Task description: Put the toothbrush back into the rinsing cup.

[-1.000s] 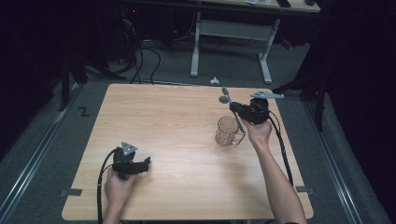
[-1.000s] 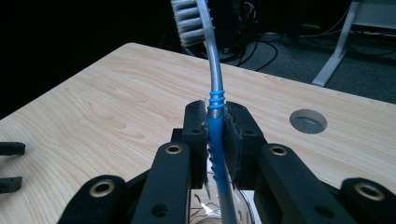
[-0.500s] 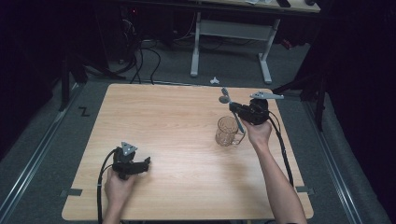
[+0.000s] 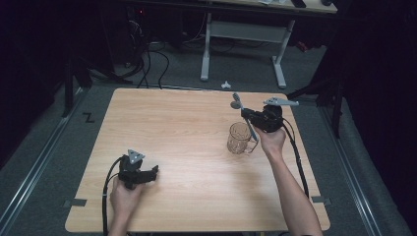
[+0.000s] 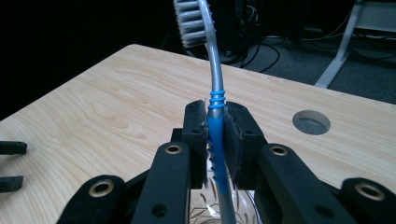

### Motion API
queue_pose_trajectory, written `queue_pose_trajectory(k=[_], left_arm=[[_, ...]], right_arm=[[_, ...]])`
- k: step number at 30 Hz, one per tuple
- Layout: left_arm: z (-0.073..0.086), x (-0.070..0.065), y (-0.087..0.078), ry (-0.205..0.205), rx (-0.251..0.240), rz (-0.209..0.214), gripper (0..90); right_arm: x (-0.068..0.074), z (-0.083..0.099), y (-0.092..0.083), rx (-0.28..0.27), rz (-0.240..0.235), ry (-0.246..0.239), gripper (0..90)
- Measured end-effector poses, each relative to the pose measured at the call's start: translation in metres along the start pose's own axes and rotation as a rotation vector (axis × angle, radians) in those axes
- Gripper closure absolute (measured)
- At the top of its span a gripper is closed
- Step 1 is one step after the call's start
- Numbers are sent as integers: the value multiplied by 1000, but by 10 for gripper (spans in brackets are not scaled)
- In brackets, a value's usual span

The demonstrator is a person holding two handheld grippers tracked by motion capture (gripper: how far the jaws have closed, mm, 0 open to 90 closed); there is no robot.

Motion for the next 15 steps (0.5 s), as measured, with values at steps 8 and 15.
queue_pose_trajectory(k=[8,15], left_arm=[[0,0,0,-1,0,0,172],[0,0,0,2,2,0,172]], right_arm=[[-2,0,-4,-11,4,-2,794],[0,-2,-5,-57,-12,5,795]])
Point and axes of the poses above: each handheld gripper's, and its own axes: y roughly forward along the jaws, z roughly out of its underside, x roughly to its left, the point moved 10 cm from there along y, roughly forward along the jaws, and after that the axes turned 8 degrees about -x, right-handed, at the moved point
